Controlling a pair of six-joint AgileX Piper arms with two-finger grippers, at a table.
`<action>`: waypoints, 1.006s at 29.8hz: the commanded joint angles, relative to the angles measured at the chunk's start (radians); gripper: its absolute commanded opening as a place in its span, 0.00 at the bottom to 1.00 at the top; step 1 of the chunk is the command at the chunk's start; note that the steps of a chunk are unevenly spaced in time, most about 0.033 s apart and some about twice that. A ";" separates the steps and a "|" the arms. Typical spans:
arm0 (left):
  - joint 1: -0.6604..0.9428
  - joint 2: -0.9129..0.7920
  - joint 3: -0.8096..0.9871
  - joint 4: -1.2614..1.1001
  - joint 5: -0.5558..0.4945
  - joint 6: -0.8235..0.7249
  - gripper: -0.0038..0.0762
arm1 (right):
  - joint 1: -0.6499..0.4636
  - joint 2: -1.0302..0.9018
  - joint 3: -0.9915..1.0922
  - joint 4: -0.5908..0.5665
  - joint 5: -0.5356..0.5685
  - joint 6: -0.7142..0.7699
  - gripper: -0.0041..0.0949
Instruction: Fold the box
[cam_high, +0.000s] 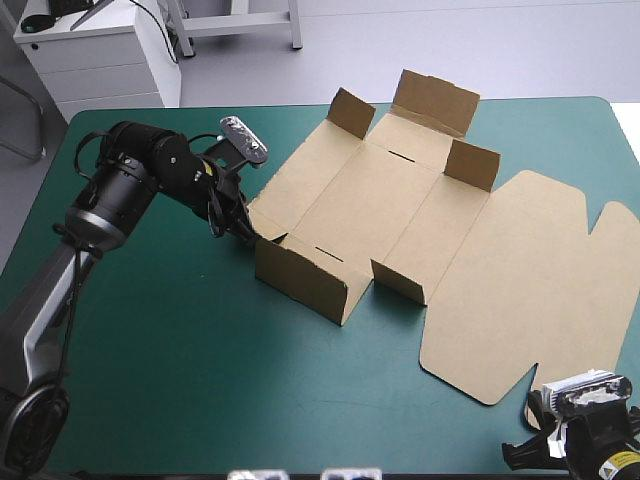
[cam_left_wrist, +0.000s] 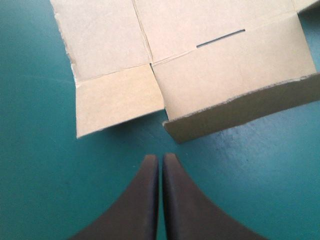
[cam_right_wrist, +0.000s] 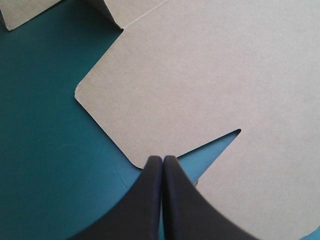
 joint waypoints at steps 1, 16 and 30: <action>0.006 0.006 -0.081 -0.023 0.034 -0.005 0.07 | 0.005 0.016 -0.023 0.015 -0.064 -0.006 0.02; 0.374 0.222 -0.162 -0.491 -0.006 0.022 0.09 | 0.005 0.016 -0.023 0.015 -0.064 -0.006 0.02; 0.450 0.488 -0.335 -0.735 0.046 0.077 0.54 | 0.005 0.016 -0.023 0.015 -0.064 -0.006 0.02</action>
